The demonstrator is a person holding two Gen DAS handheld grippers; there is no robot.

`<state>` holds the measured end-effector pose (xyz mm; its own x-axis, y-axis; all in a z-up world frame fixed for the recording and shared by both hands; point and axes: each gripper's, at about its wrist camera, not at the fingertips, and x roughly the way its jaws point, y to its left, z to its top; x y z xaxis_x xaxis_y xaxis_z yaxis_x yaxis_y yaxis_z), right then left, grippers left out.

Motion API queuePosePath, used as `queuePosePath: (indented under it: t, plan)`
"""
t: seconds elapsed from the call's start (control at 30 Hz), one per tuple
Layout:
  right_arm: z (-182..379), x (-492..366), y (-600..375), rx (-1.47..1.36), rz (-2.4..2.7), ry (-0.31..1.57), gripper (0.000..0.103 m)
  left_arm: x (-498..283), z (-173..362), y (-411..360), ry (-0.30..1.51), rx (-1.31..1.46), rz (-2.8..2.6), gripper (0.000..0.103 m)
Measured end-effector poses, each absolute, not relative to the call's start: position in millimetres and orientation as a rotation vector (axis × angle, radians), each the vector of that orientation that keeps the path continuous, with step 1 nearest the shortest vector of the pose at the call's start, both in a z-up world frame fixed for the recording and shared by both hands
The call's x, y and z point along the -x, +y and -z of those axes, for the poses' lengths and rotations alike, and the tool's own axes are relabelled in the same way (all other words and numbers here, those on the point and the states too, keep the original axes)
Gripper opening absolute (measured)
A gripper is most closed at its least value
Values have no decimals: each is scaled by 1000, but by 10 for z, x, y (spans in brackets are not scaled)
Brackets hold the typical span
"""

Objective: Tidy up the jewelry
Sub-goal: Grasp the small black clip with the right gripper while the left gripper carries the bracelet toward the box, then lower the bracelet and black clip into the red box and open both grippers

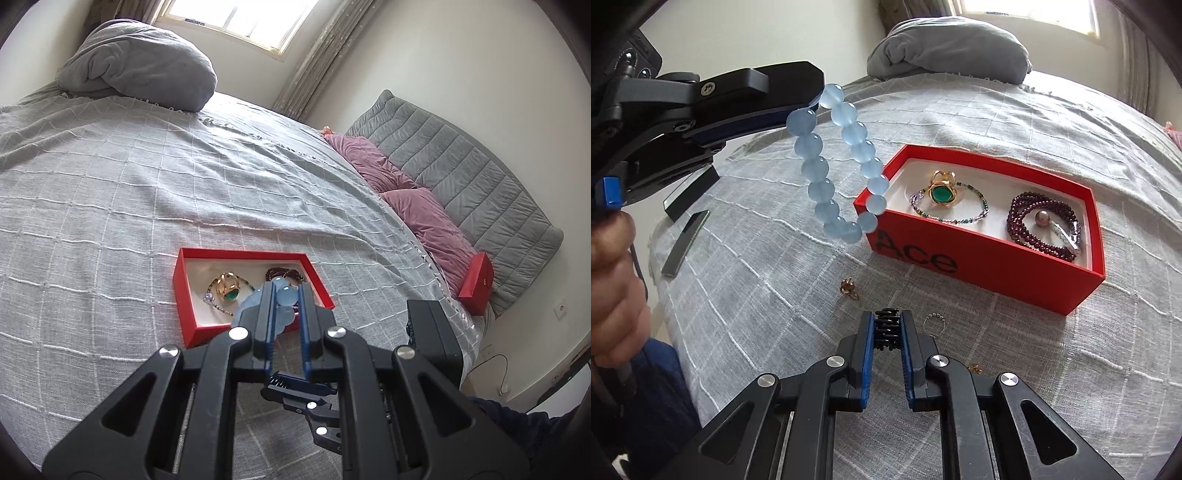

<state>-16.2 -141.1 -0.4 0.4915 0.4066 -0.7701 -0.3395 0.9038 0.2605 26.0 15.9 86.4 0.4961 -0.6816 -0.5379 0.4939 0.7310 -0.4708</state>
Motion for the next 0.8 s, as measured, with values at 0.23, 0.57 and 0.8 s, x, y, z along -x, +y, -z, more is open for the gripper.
queuePosePath:
  t: [0.23,0.57,0.8]
  plan:
    - [-127,89,-1595,-121,-417,925,14,-373,-925,-37,782,257,708,13]
    - [-473,-93,-2114,-249,-317,847,14,-551,-839,-323,841,238,668,13]
    - [-460,-284,-2547,-413,-255,871,14,-700,-744,-389,885,263,664,13]
